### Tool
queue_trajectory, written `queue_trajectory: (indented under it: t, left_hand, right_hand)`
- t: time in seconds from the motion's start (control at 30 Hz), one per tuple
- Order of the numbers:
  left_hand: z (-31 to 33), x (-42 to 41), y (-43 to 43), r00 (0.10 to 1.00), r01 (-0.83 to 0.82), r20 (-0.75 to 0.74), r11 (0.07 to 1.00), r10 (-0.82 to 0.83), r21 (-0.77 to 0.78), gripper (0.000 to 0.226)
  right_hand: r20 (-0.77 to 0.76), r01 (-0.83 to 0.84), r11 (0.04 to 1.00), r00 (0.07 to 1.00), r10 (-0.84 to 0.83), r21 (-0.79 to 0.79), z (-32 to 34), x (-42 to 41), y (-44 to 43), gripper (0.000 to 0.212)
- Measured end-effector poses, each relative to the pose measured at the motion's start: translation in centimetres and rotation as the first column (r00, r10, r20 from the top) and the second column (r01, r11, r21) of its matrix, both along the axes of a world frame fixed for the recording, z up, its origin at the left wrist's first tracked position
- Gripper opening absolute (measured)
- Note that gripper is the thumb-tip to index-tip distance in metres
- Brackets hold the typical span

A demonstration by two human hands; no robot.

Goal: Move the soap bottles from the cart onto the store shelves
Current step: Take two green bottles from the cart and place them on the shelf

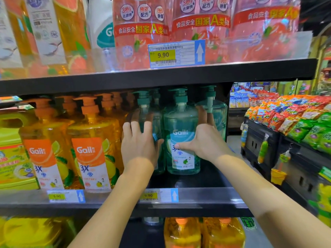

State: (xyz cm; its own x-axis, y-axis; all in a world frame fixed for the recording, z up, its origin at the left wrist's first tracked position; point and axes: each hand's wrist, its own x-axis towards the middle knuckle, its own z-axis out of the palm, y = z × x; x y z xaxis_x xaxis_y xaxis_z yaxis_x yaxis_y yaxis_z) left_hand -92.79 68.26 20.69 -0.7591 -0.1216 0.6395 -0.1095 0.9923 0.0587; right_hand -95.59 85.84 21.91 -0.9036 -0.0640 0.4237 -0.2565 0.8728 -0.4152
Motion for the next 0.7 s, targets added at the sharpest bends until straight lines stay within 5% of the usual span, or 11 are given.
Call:
queue_trajectory:
  t: [0.13, 0.3, 0.53, 0.7]
  left_hand:
    - [0.3, 0.7, 0.0, 1.0, 0.019, 0.02, 1.0, -0.019, -0.003, 0.062]
    - [0.0, 2.5, -0.7, 0.992, 0.118, -0.042, 0.992, -0.119, -0.032, 0.058]
    - [0.9, 5.7, 0.2, 0.997, 0.07, 0.03, 0.996, -0.069, -0.047, 0.072]
    - [-0.4, 8.0, 0.4, 0.99, -0.031, 0.13, 0.986, 0.052, -0.162, 0.067]
  right_hand:
    - [0.022, 0.034, 0.999, 0.999, -0.034, 0.011, 0.0, 0.5, 0.1, 0.084]
    - [-0.022, 0.026, 0.999, 0.999, -0.027, -0.02, -0.2, 2.1, 0.5, 0.124]
    - [0.017, 0.096, 0.971, 0.995, -0.102, 0.219, -0.9, 4.9, 1.4, 0.084]
    - [0.066, 0.006, 0.959, 0.997, -0.026, 0.283, -2.7, 7.4, 0.1, 0.079]
